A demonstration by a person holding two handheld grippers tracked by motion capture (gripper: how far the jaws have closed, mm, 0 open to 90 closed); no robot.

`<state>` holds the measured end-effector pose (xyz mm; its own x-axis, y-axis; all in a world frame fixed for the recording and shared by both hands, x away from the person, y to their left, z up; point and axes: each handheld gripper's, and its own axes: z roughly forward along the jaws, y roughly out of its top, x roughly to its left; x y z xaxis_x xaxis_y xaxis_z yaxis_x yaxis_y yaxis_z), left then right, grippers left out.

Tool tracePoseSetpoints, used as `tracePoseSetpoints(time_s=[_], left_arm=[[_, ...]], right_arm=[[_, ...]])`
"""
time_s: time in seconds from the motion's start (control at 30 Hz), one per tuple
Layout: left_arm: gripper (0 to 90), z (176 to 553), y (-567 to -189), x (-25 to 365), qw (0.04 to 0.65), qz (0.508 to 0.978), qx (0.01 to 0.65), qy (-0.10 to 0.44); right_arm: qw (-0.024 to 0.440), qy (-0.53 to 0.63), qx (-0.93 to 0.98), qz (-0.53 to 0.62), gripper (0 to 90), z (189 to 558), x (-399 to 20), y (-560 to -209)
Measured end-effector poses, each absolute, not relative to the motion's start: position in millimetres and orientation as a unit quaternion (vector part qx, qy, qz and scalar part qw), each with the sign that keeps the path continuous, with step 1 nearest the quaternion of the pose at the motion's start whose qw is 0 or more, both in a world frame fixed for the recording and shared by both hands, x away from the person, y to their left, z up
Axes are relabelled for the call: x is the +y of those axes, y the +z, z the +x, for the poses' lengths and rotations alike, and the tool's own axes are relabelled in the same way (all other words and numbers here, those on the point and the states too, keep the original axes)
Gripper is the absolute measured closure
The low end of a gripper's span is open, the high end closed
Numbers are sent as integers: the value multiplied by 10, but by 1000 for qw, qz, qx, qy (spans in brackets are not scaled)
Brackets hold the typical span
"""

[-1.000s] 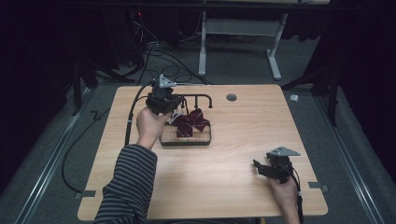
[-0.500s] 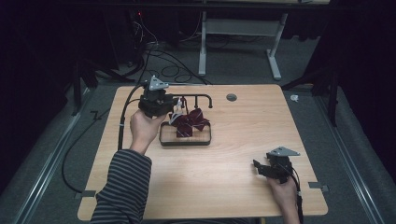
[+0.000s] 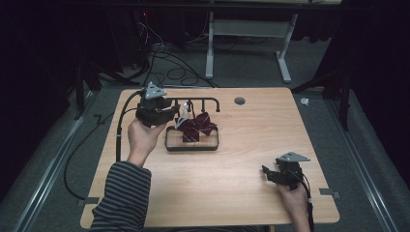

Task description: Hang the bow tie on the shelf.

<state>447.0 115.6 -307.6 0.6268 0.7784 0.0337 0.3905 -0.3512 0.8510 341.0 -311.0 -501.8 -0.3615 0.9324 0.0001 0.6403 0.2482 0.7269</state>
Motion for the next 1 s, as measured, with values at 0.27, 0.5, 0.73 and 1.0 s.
tracePoseSetpoints(time_s=[0.27,0.5,0.73,1.0], left_arm=[[616,4382,-3074,1292,440,783,375,228],[612,4319,-3056,1398,440,781,377,231],[595,4244,-3074,1488,436,783,378,233],[590,4176,-3065,1614,441,776,386,232]], right_arm=[[224,326,758,519,346,3410,-3109,-5018],[224,326,757,519,348,3410,-3109,-5018],[224,326,758,519,348,3411,-3110,-5018],[224,326,758,519,348,3409,-3108,-5018]])
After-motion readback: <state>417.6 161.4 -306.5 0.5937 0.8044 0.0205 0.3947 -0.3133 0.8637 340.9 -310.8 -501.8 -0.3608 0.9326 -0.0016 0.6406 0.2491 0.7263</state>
